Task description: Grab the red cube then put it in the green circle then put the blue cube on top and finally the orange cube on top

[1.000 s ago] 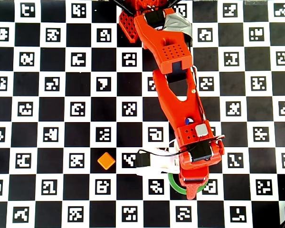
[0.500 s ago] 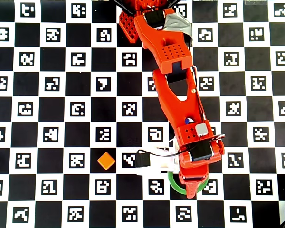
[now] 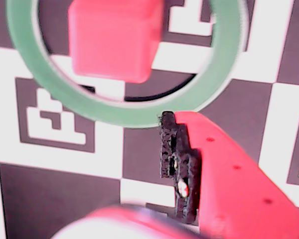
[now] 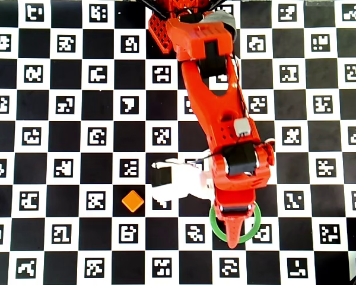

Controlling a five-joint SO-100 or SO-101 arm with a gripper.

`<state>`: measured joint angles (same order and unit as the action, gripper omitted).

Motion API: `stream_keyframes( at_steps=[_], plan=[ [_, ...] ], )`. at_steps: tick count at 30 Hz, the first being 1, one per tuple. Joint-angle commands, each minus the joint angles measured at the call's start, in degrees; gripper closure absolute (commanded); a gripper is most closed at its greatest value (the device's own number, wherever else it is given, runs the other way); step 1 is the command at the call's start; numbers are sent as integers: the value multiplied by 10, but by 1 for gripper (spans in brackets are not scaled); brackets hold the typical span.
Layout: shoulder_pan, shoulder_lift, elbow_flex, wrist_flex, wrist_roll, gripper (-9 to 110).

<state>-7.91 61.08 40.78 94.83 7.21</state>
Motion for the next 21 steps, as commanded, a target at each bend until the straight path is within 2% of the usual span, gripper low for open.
stream_keyframes(
  at_steps=[1,16,21],
  plan=[
    [20,121,36,6,-2,53],
    [67,334,224,21,36,55],
    [69,403,316,3,-11,55]
  ],
)
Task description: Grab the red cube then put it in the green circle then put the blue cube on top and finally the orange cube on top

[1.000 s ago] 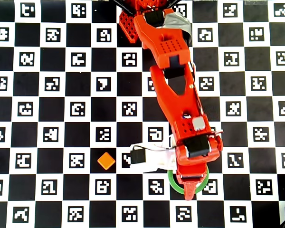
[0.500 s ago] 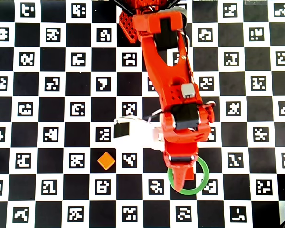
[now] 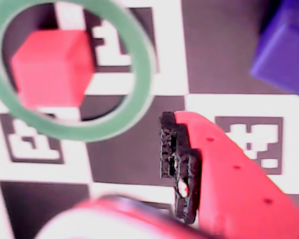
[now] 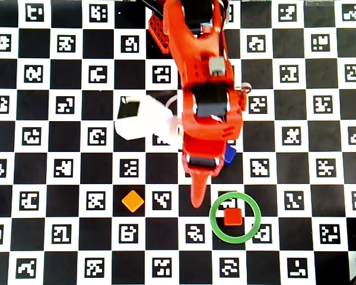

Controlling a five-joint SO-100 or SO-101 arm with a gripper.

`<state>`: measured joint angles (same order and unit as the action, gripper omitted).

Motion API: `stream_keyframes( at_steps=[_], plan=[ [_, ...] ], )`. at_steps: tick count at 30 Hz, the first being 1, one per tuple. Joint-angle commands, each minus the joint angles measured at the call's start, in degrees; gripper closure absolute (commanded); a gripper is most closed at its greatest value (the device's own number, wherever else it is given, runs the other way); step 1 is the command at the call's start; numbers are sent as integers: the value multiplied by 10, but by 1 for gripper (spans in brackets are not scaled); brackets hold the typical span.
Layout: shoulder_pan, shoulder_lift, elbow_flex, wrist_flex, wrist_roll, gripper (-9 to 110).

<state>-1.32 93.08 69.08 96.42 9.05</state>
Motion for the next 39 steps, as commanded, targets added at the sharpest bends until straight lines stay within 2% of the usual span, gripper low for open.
stream_keyframes(
  at_steps=[1,7,16,21,39],
  plan=[
    [1,95,54,-17,-33,55],
    [-7,155,149,-17,4,55],
    [-88,179,265,-7,199,54],
    [-135,151,280,-18,265,53],
    [-207,38,305,-124,365,54]
  ],
)
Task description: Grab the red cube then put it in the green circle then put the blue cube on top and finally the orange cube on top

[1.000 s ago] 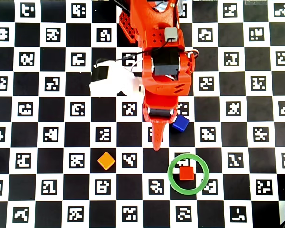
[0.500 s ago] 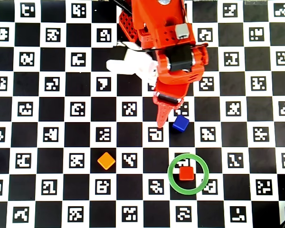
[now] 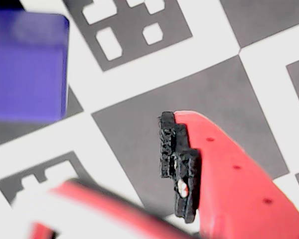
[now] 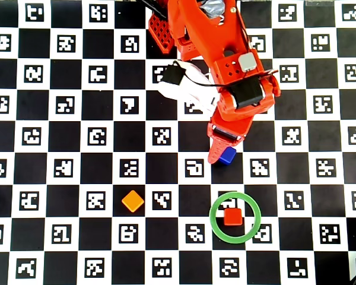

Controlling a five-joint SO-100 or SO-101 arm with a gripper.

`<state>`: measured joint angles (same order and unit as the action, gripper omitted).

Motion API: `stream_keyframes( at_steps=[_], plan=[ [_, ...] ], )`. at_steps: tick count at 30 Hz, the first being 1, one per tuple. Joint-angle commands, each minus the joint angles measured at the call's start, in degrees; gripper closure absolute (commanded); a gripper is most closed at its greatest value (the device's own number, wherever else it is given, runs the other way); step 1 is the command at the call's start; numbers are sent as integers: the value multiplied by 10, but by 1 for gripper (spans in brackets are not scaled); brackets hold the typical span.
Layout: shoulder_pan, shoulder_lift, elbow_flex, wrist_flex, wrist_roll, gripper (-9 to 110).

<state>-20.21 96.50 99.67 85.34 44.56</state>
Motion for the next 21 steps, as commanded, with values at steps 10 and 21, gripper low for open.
stream_keyframes(
  at_steps=[10,21],
  plan=[
    [-21,-62,29,-107,15,55],
    [11,-113,25,-150,41,59]
  ],
)
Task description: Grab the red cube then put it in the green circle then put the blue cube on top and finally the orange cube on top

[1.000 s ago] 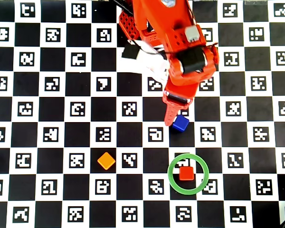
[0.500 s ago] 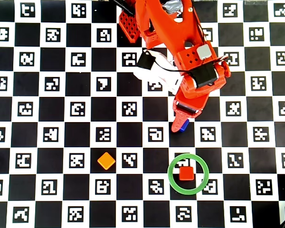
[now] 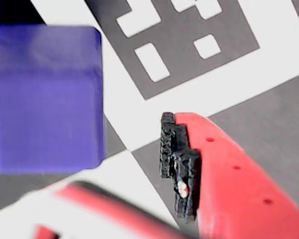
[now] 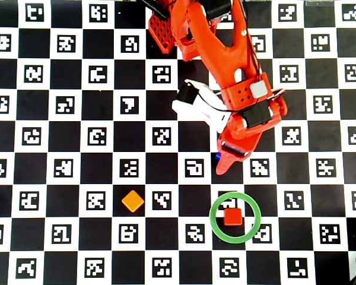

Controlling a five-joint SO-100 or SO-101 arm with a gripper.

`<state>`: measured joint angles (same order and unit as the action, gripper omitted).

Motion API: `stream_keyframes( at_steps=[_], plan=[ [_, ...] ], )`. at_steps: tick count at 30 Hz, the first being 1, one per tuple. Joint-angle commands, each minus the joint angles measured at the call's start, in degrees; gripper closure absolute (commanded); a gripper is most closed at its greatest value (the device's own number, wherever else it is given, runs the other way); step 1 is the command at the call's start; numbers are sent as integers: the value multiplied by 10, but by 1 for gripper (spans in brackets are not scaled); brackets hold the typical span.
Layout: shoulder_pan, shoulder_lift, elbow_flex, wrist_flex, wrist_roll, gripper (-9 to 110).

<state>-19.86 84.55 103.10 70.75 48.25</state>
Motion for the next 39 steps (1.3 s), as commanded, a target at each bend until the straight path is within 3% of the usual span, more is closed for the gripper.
stream_keyframes(
  at_steps=[1,39],
  plan=[
    [9,3,-9,-7,5,59],
    [-10,-61,3,-79,12,63]
  ],
)
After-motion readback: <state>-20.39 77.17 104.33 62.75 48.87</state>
